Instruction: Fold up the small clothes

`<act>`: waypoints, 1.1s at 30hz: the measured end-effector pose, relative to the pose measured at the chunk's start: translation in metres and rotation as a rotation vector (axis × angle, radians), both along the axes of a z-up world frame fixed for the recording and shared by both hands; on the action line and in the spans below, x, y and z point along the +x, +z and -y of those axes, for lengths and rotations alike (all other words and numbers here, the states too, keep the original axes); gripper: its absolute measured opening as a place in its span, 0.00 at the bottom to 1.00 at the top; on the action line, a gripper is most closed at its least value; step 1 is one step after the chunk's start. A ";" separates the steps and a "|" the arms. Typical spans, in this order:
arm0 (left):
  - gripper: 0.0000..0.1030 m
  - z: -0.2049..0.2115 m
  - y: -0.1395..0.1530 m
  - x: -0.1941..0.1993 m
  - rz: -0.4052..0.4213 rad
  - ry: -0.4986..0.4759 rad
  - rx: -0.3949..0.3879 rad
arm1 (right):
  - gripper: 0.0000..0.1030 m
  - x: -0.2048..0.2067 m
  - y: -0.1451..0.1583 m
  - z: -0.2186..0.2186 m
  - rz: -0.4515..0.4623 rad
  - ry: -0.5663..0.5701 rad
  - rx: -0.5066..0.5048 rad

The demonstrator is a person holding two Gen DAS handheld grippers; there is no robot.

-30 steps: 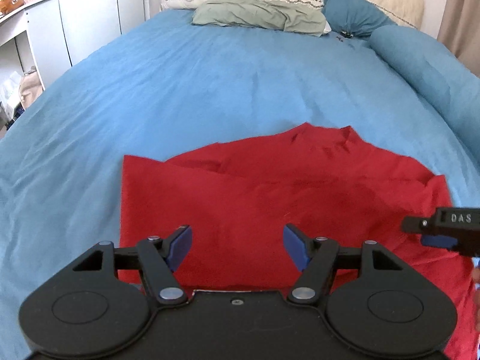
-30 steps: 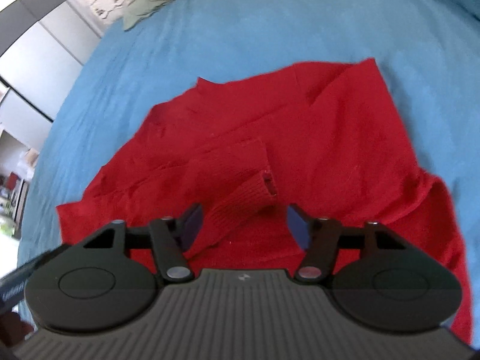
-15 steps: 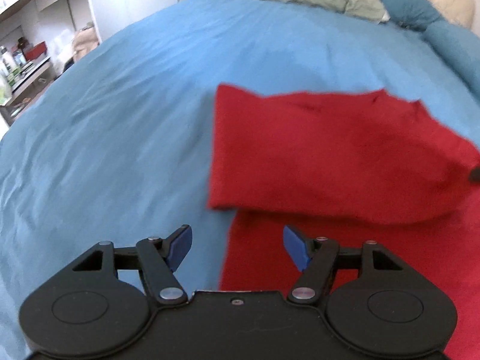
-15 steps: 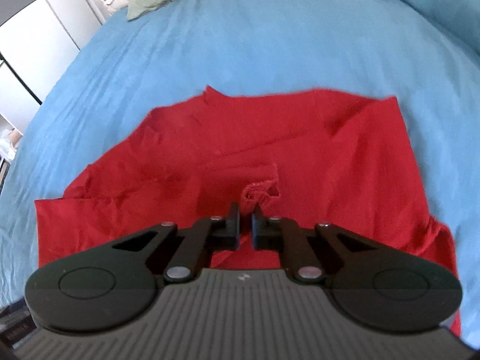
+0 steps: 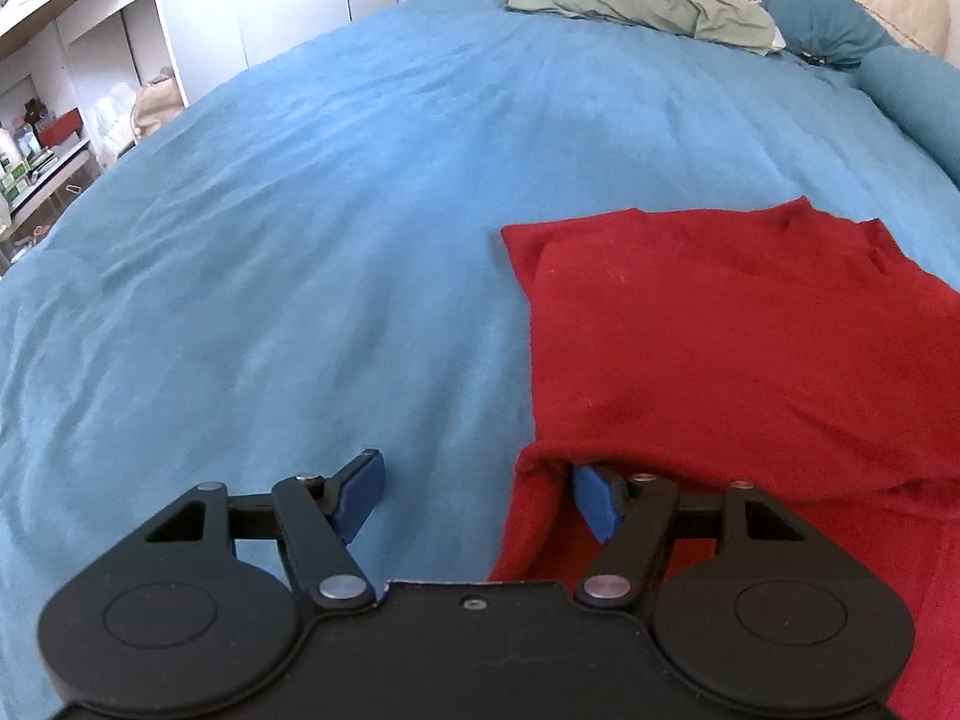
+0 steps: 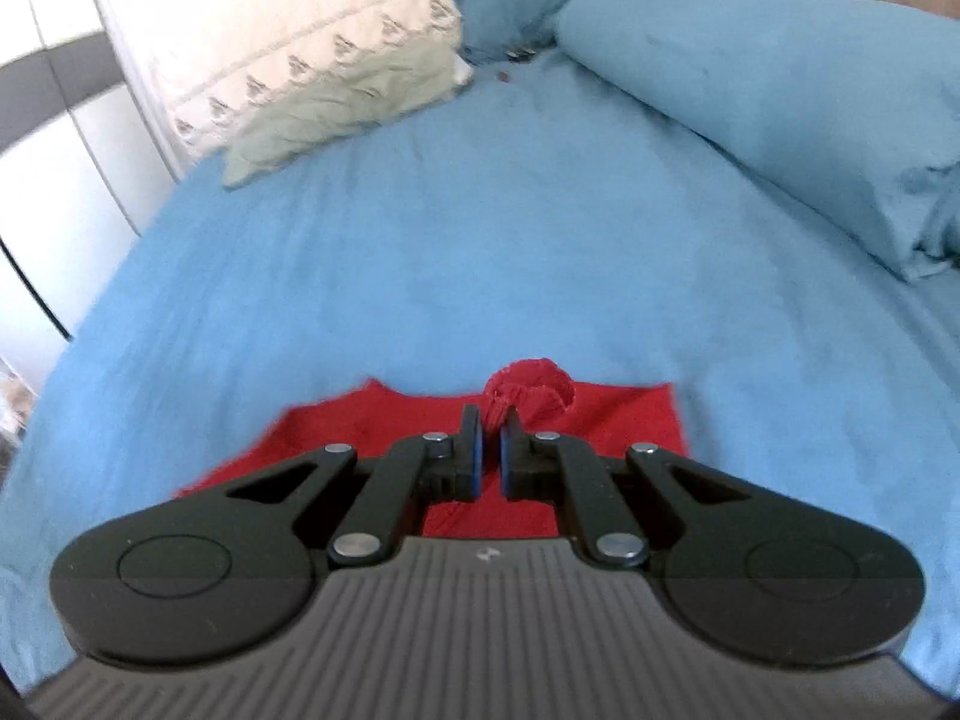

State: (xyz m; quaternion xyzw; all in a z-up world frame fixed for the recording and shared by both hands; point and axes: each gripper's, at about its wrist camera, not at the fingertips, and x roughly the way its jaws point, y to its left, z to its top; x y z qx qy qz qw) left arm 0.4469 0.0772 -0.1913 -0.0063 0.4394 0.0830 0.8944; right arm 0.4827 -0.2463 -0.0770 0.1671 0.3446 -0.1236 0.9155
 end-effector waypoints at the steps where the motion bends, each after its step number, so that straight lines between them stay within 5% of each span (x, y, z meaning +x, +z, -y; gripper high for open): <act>1: 0.71 -0.001 0.000 -0.001 0.004 0.005 -0.002 | 0.20 0.000 -0.006 0.006 -0.023 -0.016 -0.004; 7: 0.74 -0.012 0.004 -0.004 0.001 0.069 -0.036 | 0.20 -0.007 -0.045 0.033 -0.104 -0.087 0.011; 14: 0.76 -0.021 0.014 -0.024 -0.046 0.141 -0.006 | 0.24 -0.013 -0.089 0.038 -0.191 -0.044 -0.009; 16: 0.73 -0.017 0.024 -0.029 -0.033 0.137 -0.004 | 0.42 -0.015 -0.089 0.038 -0.206 -0.040 -0.024; 18: 0.73 0.000 0.039 -0.033 0.006 0.048 0.021 | 0.86 -0.018 -0.081 0.036 -0.225 -0.053 -0.042; 20: 0.78 0.022 0.054 -0.030 0.050 -0.076 0.028 | 0.99 -0.026 -0.068 0.030 -0.166 -0.032 -0.079; 22: 0.91 0.039 0.059 -0.021 0.058 -0.157 0.011 | 0.99 -0.030 -0.059 0.020 -0.125 0.039 -0.103; 27: 0.90 0.063 0.036 0.005 0.022 -0.214 -0.062 | 0.99 -0.022 -0.075 0.007 -0.123 0.161 -0.067; 33: 0.88 0.058 0.003 0.007 -0.057 -0.204 -0.100 | 0.99 -0.017 -0.107 0.022 -0.183 0.100 0.034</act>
